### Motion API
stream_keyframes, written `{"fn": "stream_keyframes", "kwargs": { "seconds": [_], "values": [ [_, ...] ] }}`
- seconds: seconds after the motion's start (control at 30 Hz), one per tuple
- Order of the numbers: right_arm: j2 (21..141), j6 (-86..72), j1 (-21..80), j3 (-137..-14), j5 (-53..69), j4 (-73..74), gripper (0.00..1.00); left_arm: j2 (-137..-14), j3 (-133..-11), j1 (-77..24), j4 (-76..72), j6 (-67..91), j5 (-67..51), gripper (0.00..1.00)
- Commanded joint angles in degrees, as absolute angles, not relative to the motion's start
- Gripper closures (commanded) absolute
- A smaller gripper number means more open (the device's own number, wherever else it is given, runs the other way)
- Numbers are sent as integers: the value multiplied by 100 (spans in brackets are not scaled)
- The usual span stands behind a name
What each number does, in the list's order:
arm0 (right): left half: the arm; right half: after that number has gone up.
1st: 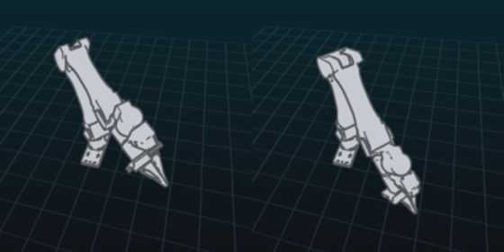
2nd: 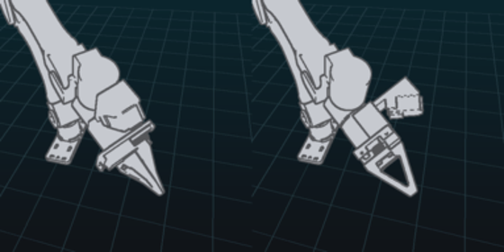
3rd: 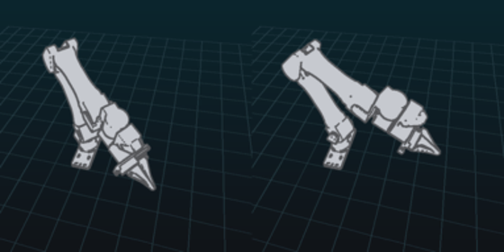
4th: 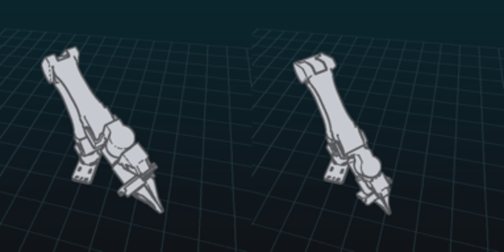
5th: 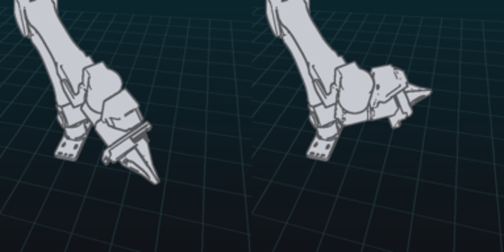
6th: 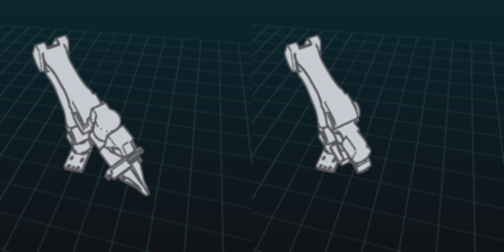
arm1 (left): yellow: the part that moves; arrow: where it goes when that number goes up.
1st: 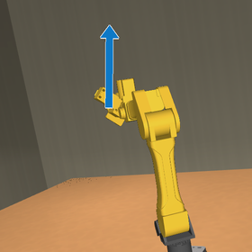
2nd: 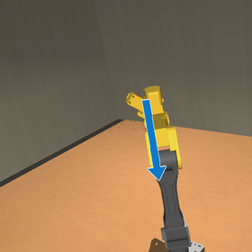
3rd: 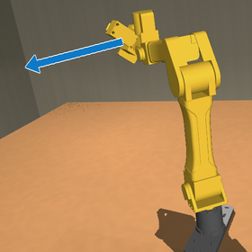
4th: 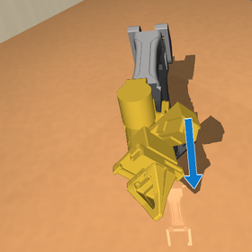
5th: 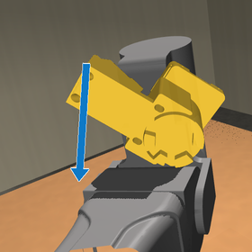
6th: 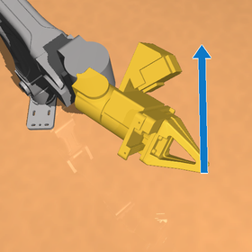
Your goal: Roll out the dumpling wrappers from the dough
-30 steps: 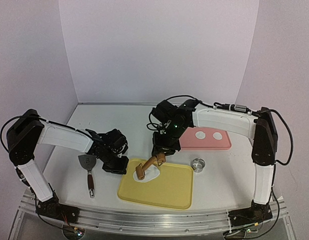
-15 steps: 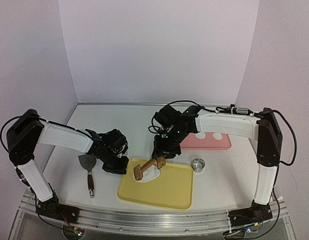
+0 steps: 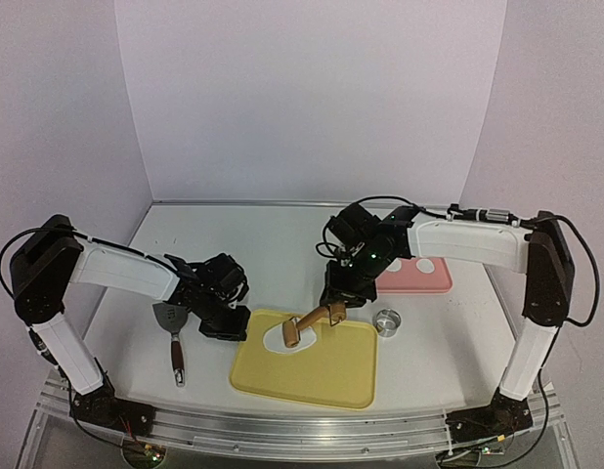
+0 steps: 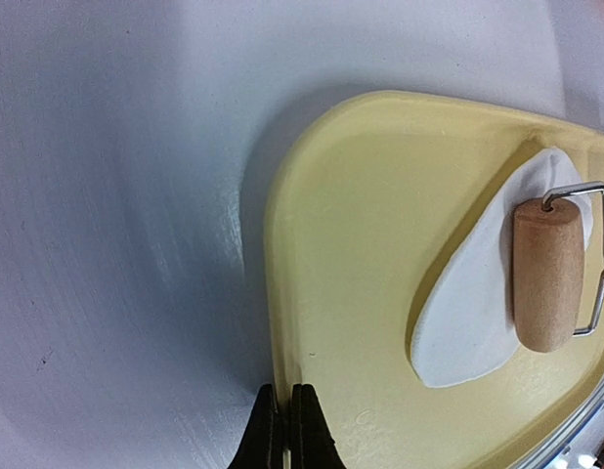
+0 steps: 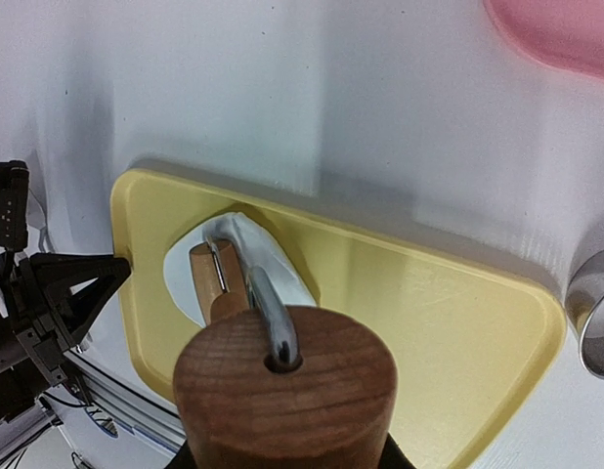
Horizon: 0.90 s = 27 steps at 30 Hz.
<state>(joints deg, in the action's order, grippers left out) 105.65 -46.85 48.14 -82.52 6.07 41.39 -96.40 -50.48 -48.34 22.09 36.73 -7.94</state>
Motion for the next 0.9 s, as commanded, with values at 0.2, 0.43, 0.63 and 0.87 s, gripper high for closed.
{"fn": "stream_keyframes", "kwargs": {
  "seconds": [0.2,0.43,0.63,0.87],
  "values": [
    [10350,-4576,4384,-7202,-1070,5514,100,-9380,-4985,-4825,2355,3740,-712,100],
    [10125,-4554,4318,-6949,-1161,5640,100,-9361,-5000,-4825,2355,3748,-704,100],
    [9852,-4594,4261,-6669,-1273,5781,100,-9343,-4985,-4825,2339,3760,-706,100],
    [9662,-4641,4201,-6444,-1316,5879,100,-9360,-4990,-4825,2311,3745,-703,100]
  ]
}}
